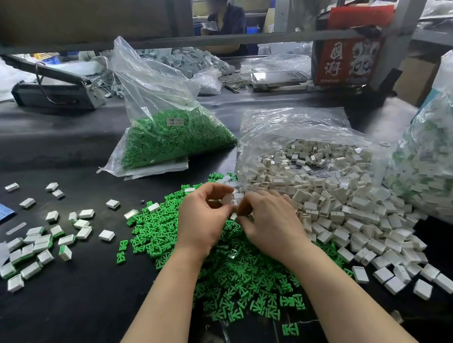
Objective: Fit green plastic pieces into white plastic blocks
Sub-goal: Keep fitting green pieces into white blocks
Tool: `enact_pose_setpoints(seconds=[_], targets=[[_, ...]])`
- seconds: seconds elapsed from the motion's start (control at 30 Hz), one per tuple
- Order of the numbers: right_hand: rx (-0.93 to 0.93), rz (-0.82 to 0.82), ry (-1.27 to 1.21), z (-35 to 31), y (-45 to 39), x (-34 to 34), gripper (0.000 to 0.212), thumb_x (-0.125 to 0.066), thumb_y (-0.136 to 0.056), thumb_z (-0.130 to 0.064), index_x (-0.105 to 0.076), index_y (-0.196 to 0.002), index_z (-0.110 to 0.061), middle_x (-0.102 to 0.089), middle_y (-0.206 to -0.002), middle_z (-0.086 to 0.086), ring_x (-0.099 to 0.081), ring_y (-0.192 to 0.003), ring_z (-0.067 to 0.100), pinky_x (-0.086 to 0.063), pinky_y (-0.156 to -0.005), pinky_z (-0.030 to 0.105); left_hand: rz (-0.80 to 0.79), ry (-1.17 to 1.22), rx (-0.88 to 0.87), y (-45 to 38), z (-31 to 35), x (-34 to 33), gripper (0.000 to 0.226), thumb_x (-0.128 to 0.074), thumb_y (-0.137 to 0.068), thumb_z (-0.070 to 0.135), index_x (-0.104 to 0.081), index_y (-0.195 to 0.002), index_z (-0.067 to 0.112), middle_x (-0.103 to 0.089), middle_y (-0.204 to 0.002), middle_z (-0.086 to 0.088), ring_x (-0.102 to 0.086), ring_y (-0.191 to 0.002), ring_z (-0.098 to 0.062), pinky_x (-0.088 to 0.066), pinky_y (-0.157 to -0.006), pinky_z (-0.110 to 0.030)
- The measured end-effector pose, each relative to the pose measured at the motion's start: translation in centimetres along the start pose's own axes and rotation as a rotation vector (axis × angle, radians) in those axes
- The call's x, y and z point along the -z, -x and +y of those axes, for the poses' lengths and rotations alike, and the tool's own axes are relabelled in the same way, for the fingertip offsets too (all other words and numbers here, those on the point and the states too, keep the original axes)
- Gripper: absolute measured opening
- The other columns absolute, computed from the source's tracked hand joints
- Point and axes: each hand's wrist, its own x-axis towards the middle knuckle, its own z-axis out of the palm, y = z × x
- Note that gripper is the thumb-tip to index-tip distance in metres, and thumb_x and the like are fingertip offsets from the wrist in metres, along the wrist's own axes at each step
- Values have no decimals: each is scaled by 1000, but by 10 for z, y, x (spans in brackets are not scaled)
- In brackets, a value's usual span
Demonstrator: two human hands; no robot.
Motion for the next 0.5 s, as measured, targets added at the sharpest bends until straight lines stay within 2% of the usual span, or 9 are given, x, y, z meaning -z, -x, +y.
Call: enact_pose_setpoints(seconds=[0.07,0.13,0.27,0.37,0.5], targets=[[-74,48,-245,1,-2,5,5,-68,-89,-25,-66,-92,-22,-68,-90,-8,-62,-86,10,-50,-83,29,6,117,5,0,5,0,28,-77,-77,-7,-69,-93,14,-74,-86,-12,-71,-79,-20,-60,-72,-27],[-148,95,-543,1,-4,12,6,-73,-87,-20,-67,-86,-19,-68,-78,-8,-62,-70,3,-51,-67,19,12,223,-5,2,9,2,29,-79,-74,-7,-67,-95,9,-72,-85,-15,-70,-76,-16,-57,-67,-21],[-231,147,-1069,1,-3,22,6,-74,-85,-15,-69,-84,-19,-72,-81,2,-66,-71,10,-54,-62,19,-20,371,-21,5,15,4,22,-79,-72,-7,-67,-89,1,-72,-79,-7,-70,-72,-10,-55,-68,-18],[-247,137,-1317,-1,-2,26,5,-71,-82,-19,-67,-84,-19,-73,-79,5,-61,-61,7,-45,-49,17,-65,440,-2,7,17,4,24,-80,-64,1,-67,-84,2,-73,-76,-3,-70,-73,-10,-55,-69,-18],[-261,140,-1439,0,-3,28,6,-68,-84,-12,-68,-90,-14,-72,-77,7,-59,-56,6,-44,-47,17,-85,480,19,8,18,3,24,-81,-59,7,-69,-79,7,-74,-75,-2,-70,-70,-10,-54,-65,-17]])
